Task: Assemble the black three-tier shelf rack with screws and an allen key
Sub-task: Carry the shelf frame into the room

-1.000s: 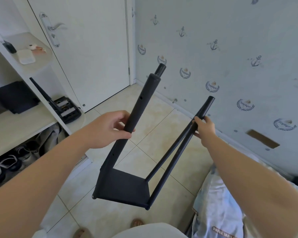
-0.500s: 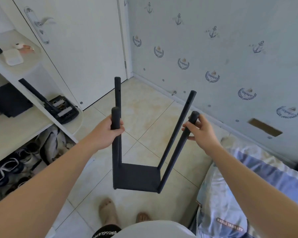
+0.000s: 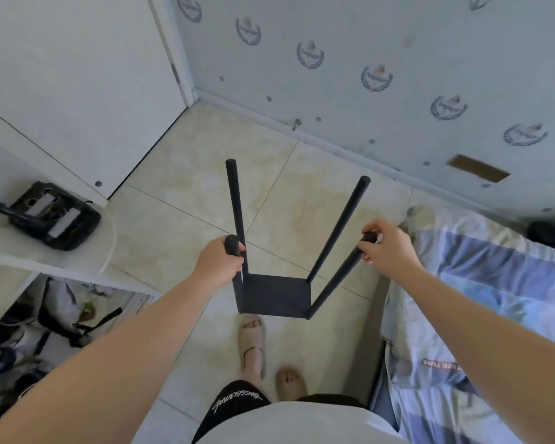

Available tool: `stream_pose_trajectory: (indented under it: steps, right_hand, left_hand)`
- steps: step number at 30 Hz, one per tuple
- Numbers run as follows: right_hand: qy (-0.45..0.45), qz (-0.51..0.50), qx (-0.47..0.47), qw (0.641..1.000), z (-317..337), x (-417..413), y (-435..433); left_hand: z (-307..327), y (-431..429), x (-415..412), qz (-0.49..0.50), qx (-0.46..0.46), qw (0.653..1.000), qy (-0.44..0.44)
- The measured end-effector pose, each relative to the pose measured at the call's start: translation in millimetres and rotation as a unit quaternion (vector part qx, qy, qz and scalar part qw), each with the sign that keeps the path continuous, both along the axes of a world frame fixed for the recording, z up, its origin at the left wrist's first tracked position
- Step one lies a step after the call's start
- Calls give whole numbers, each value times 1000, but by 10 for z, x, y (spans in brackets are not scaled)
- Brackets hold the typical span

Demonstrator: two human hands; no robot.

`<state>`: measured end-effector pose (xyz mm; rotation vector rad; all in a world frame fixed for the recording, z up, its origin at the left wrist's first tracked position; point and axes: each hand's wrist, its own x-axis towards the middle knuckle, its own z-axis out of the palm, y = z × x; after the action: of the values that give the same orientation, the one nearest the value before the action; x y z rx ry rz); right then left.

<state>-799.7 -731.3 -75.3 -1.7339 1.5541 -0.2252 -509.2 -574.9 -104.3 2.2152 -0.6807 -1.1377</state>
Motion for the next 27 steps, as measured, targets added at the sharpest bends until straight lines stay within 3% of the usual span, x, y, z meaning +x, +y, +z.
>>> stream_pose_trajectory:
  steps: [5,11,21,27]
  right_hand:
    - [27,-85,56,994,-456,170,-124]
    - [60,-146,106,982,-1039,359,-303]
    - [66,-183,181,964,-1982,452,-592]
    - [43,-195,193,961,-2140,428,-614]
  left_hand:
    - [-441,-358,292,-19,37,998,48]
    - [-1096,-638,422,-111,77,991,9]
    - [-1986,-857,347,-92,117,989,7]
    - [-2131,-847,246,-101,128,987,10]
